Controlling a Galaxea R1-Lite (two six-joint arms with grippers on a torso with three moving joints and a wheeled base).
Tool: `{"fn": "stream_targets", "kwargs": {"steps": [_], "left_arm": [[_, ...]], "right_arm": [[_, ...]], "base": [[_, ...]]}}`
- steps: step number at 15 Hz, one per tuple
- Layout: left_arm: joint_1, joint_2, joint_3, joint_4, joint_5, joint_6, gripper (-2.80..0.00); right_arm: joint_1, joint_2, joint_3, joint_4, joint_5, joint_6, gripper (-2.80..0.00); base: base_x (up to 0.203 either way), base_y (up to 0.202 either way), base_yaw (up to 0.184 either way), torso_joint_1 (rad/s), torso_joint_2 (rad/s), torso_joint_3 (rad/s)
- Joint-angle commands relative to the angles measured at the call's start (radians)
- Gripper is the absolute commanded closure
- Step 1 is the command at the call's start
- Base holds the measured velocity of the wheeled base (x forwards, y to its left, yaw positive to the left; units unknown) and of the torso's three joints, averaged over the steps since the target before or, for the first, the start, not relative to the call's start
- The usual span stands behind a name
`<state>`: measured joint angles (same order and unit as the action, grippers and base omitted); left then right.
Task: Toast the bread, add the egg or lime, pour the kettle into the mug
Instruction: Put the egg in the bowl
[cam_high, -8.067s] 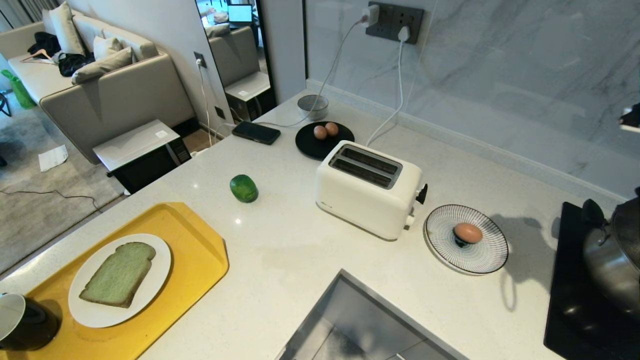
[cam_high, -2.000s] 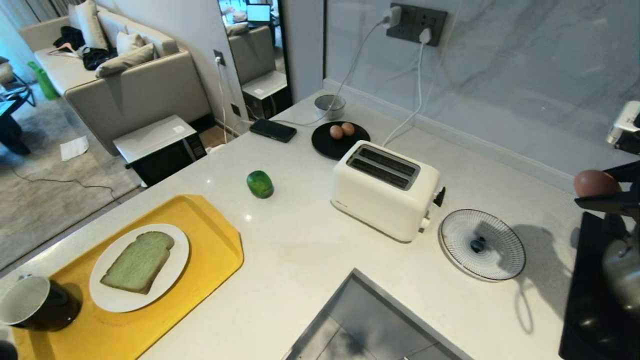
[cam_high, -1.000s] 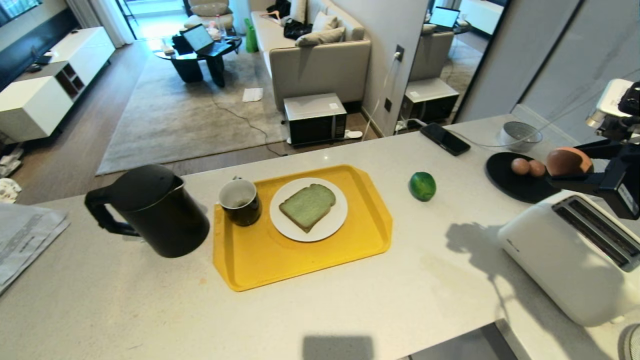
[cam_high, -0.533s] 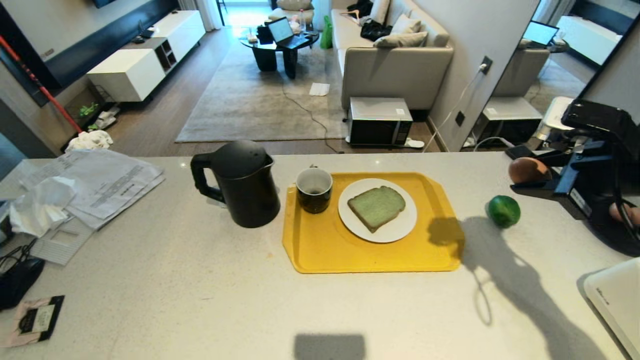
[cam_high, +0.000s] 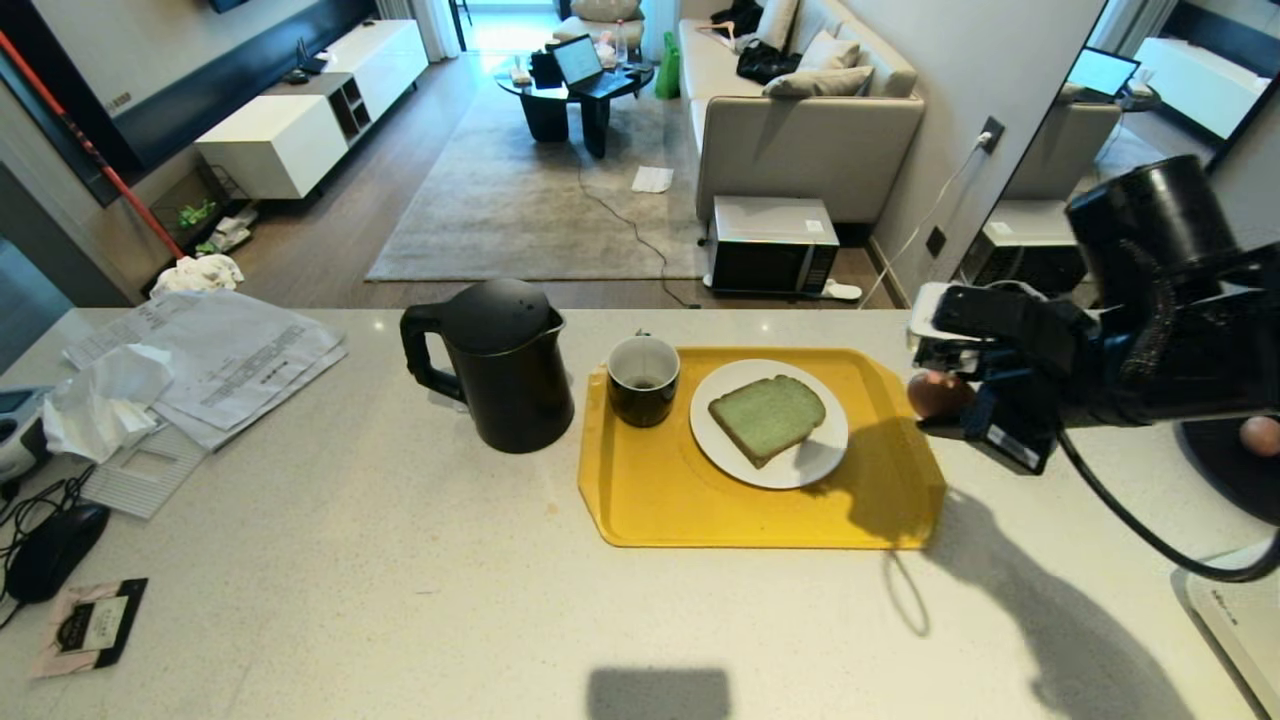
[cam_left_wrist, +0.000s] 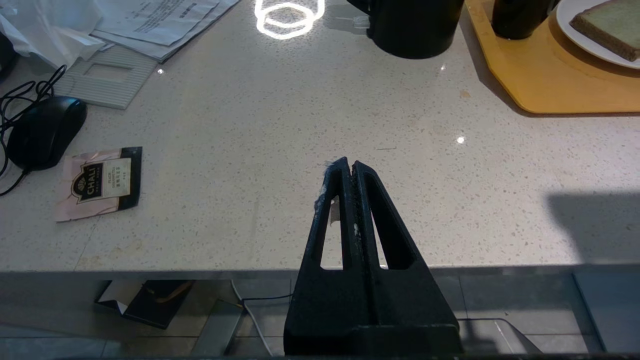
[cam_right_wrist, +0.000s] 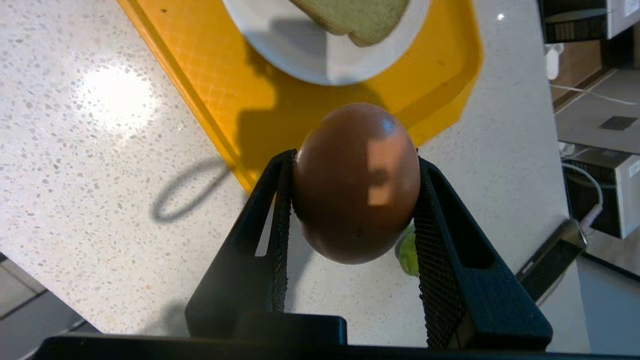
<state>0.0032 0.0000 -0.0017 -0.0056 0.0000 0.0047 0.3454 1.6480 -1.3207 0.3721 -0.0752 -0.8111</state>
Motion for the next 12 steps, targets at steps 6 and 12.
{"fn": "stream_targets", "kwargs": {"steps": [6,12], "left_arm": [[0.001,0.002,0.000,-0.001,0.000,0.000,0.00],[0.001,0.002,0.000,-0.001,0.000,0.000,0.00]], "right_arm": [[0.121,0.283,-0.094,-0.019,-0.092,0.002,0.00],[0.123,0.448,-0.149,-0.179,-0.147,-0.005,0.00]], "base": [[0.000,0.000,0.000,0.000,0.00,0.000],[0.000,0.000,0.000,0.000,0.00,0.000]]}}
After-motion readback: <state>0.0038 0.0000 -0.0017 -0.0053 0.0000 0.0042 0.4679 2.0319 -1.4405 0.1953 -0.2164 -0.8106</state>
